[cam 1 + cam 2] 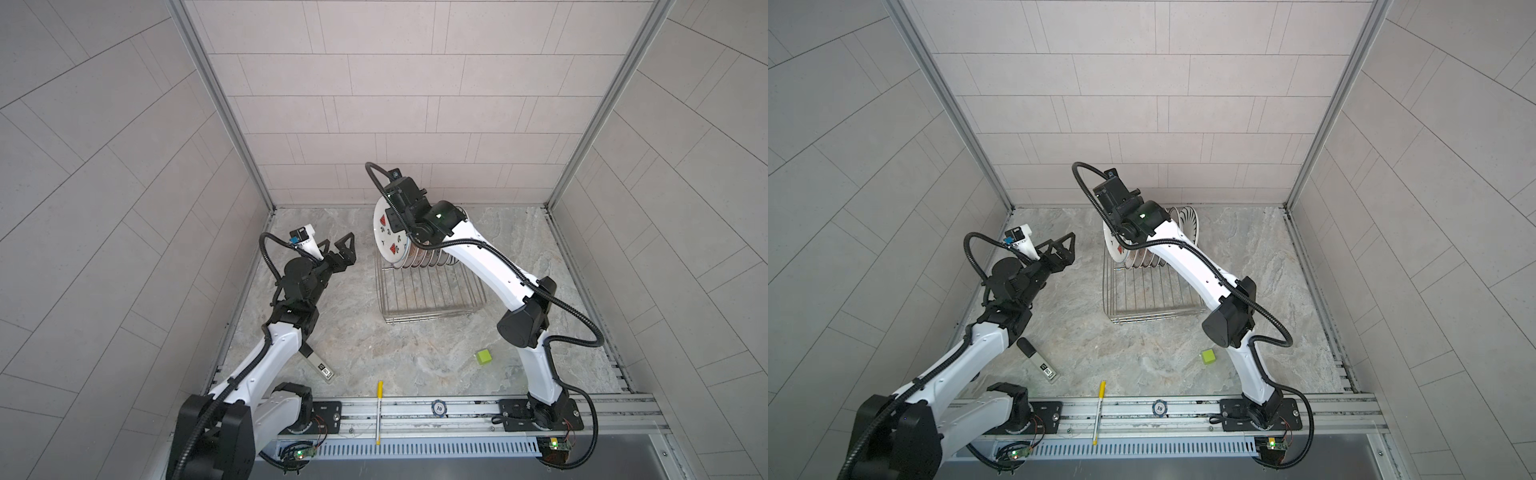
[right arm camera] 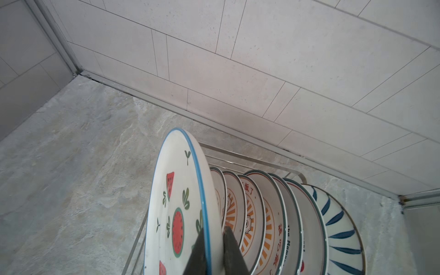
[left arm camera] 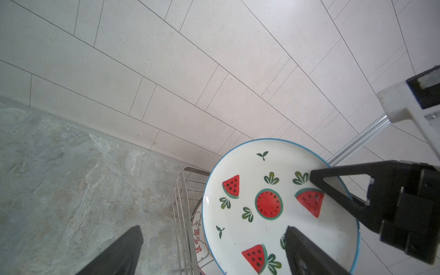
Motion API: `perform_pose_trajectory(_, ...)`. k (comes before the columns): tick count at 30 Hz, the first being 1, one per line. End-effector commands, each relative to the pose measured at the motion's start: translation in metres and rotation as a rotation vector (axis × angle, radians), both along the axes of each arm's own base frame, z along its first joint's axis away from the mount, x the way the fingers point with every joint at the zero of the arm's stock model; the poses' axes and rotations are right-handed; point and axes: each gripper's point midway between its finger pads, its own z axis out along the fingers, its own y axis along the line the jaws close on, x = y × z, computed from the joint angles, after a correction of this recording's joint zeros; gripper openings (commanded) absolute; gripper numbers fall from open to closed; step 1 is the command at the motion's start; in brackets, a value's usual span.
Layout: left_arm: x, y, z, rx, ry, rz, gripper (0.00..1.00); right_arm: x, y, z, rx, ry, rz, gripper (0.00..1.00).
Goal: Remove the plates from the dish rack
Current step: 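Grip the watermelon plate with the right gripper and lift it out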
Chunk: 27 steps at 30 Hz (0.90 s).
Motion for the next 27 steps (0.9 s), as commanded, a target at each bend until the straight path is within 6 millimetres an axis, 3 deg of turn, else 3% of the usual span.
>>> perform_pose_trajectory(1, -0.009, -0.012, -0.005, -0.052, 0.010, -0.070, 1.00, -0.013, 0.000, 0.064, 0.257, -0.067, 0.083, 0.02)
perform_pose_trajectory(8, -0.017, -0.036, 0.006, -0.201, -0.020, -0.224, 0.99, -0.029, -0.011, 0.070, 0.454, -0.017, 0.196, 0.01)
perform_pose_trajectory(14, -0.029, -0.060, 0.007, -0.111, -0.001, -0.203, 1.00, -0.046, -0.030, 0.074, 0.629, -0.015, 0.263, 0.01)
perform_pose_trajectory(21, -0.034, -0.067, 0.000, -0.245, 0.004, -0.251, 0.96, -0.066, -0.060, 0.072, 0.734, -0.066, 0.268, 0.01)
perform_pose_trajectory(27, -0.038, -0.087, 0.009, -0.344, -0.007, -0.360, 0.93, -0.079, -0.060, 0.070, 0.817, -0.090, 0.335, 0.01)
